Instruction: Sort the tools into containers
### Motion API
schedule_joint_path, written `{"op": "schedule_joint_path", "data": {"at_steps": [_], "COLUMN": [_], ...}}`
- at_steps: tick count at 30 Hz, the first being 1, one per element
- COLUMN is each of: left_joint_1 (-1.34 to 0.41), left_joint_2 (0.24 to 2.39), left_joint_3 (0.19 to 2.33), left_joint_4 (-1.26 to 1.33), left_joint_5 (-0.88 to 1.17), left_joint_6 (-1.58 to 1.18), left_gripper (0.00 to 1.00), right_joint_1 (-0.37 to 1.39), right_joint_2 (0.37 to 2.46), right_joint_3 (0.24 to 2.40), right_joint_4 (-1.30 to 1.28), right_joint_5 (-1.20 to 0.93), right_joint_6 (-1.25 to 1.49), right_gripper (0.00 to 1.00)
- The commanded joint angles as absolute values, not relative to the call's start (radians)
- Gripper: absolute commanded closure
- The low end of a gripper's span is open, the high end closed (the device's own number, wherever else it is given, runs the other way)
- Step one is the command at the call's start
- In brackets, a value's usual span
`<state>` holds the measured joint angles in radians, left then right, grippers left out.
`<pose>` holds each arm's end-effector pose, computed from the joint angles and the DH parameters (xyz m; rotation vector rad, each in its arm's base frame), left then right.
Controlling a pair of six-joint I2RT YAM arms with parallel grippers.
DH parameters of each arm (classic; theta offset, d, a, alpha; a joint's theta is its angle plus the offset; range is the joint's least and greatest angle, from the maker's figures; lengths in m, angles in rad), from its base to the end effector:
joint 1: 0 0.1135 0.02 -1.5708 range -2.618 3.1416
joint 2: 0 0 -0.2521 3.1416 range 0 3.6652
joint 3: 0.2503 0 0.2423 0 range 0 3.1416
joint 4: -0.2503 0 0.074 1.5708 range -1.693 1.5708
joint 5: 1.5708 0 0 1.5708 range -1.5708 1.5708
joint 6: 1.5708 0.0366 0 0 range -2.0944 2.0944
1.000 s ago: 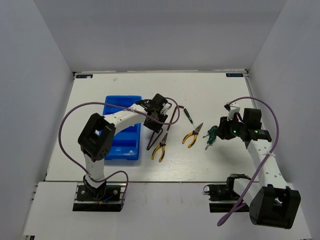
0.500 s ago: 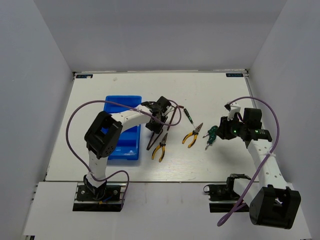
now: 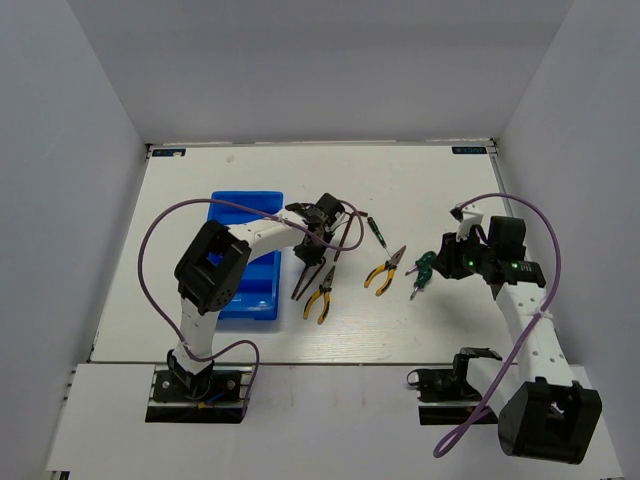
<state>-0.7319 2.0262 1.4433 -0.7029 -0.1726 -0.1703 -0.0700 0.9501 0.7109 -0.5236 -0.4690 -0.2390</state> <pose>0.2950 -0.2565 0.1552 0.7454 2.7101 0.0430 0.1934 0.0030 0.2476 -0.4191 2.2238 0.3833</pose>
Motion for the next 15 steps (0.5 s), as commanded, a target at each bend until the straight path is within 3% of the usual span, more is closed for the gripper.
{"op": "schedule_joint_path", "data": {"at_steps": [1,4,10,15], "left_joint_1": [-0.726,-0.726,-0.716,-0.707], "left_joint_2": [2.074,2.085,2.085,2.036], "left_joint_3": [1.433,1.408,1.41,1.442], "left_joint_4": [-0.726,-0.726,-0.715,-0.715], "left_joint_5": [-0.153,-0.108,-0.043,-0.044], "left_joint_6": [-0.172,-0.172,-0.172,-0.172], "left_gripper": [0.77,0.89,1.0,1.0], "right_joint_1": [-0.069,-0.071,-0.069,-0.069], "right_joint_2": [0.927,0.919,0.907,0.897], "right_joint_3": [0.753,0.753,0.753,0.752], "right_joint_4": [-0.523,-0.522,-0.517,-0.512], "right_joint_5": [-0.459,-0.457,-0.454,-0.448], "right_joint_6": [-0.233,-0.232,-0.229,-0.226], "right_gripper": [0.67,0.67,0.67,0.67]}}
